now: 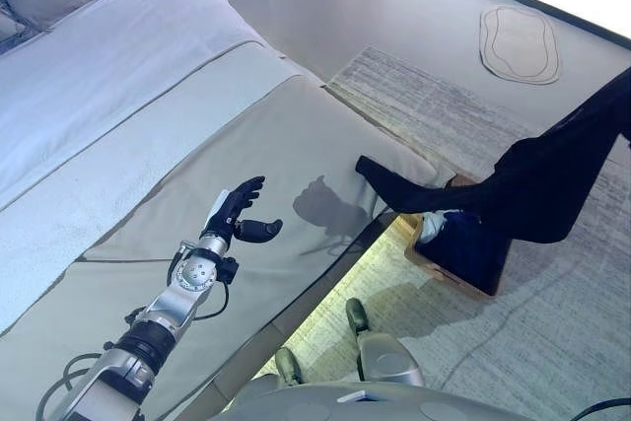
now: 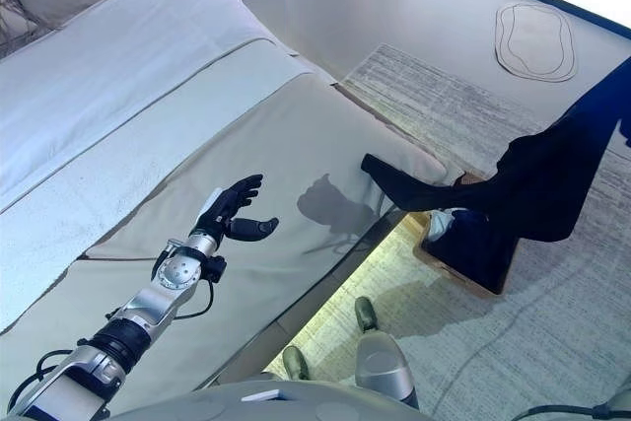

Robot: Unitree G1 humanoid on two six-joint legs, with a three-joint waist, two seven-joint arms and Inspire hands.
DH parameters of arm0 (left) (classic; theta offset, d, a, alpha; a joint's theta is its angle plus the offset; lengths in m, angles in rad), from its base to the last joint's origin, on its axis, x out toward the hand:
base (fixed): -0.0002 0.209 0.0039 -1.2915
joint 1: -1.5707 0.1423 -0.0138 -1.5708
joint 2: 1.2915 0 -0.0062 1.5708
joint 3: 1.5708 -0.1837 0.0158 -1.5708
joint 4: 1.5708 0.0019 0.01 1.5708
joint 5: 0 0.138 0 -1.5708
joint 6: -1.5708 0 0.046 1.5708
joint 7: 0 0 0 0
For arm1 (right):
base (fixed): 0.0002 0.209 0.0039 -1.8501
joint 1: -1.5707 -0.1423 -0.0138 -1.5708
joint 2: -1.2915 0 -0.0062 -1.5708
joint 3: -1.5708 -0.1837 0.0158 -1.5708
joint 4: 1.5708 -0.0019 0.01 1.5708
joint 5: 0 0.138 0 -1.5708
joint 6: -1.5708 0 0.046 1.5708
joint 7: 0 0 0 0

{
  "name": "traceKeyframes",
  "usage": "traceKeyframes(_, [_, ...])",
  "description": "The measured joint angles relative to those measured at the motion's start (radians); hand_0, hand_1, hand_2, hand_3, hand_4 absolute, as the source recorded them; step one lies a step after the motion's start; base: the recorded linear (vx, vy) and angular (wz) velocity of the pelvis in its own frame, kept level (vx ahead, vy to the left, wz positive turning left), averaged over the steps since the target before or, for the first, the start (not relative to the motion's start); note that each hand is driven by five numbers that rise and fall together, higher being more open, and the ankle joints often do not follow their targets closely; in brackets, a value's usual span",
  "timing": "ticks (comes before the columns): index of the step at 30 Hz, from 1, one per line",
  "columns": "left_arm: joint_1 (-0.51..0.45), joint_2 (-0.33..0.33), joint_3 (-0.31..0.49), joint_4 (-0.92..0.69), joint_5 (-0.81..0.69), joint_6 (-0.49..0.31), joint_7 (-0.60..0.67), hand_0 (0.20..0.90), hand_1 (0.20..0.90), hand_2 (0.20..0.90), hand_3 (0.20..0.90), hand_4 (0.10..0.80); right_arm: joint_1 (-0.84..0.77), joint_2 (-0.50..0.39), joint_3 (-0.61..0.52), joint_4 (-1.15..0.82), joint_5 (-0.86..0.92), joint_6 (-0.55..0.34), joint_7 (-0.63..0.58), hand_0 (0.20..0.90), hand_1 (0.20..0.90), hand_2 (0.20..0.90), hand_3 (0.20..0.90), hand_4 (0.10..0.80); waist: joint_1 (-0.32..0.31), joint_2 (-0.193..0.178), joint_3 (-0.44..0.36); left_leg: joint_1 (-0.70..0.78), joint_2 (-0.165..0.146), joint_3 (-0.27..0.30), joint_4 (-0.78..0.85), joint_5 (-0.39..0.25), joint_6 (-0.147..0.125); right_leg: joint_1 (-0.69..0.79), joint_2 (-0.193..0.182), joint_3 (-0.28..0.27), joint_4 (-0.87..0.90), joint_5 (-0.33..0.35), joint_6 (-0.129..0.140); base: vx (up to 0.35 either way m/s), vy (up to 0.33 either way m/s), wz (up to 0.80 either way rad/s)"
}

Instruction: Pick up the clothes from the bed and place them into the basket

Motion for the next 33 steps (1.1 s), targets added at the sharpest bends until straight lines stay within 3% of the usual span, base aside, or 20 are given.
traceKeyframes(8, [0.0, 0.0, -0.001, 0.0, 0.0, 0.0, 0.0, 0.9, 0.9, 0.9, 0.9, 0.8, 0.174, 0.178, -0.072, -0.008, -0.034, -0.001, -0.005, 0.3, 0.3, 0.3, 0.2, 0.1, 0.0, 0.022, -0.013, 0.0, 0.0, 0.001, 0.0, -0.001, 0.001, -0.001, -0.002, 0.001, 0.0, 0.003, -0.005, 0.0, 0.0, 0.0])
traceKeyframes(15, [-0.001, -0.001, -0.011, -0.001, 0.0, 0.001, 0.008, 0.9, 0.9, 0.9, 0.9, 0.8, 0.268, 0.27, -0.073, -0.004, -0.071, -0.001, -0.008, 0.3, 0.3, 0.3, 0.2, 0.1, -0.003, 0.035, -0.02, -0.004, 0.002, 0.008, 0.0, -0.001, 0.001, -0.008, -0.003, 0.006, -0.005, 0.0, 0.0, -0.009, -0.005, -0.03])
traceKeyframes(22, [-0.002, -0.026, -0.023, -0.001, 0.0, 0.001, 0.01, 0.9, 0.9, 0.9, 0.9, 0.8, 0.306, 0.3, -0.073, 0.047, -0.166, -0.003, -0.007, 0.3, 0.3, 0.3, 0.2, 0.1, -0.009, 0.05, -0.025, -0.011, 0.003, 0.009, -0.002, -0.001, 0.002, -0.014, -0.004, 0.005, -0.005, 0.0, 0.0, -0.005, -0.002, 0.0])
traceKeyframes(33, [-0.002, -0.043, -0.025, -0.008, 0.0, 0.002, 0.014, 0.9, 0.9, 0.9, 0.9, 0.8, 0.332, 0.3, -0.073, 0.072, -0.289, -0.011, -0.098, 0.3, 0.3, 0.3, 0.2, 0.1, -0.002, 0.112, -0.017, -0.021, 0.003, -0.002, -0.005, -0.002, 0.002, -0.018, -0.008, -0.005, -0.006, -0.001, 0.0, -0.002, -0.002, 0.01])
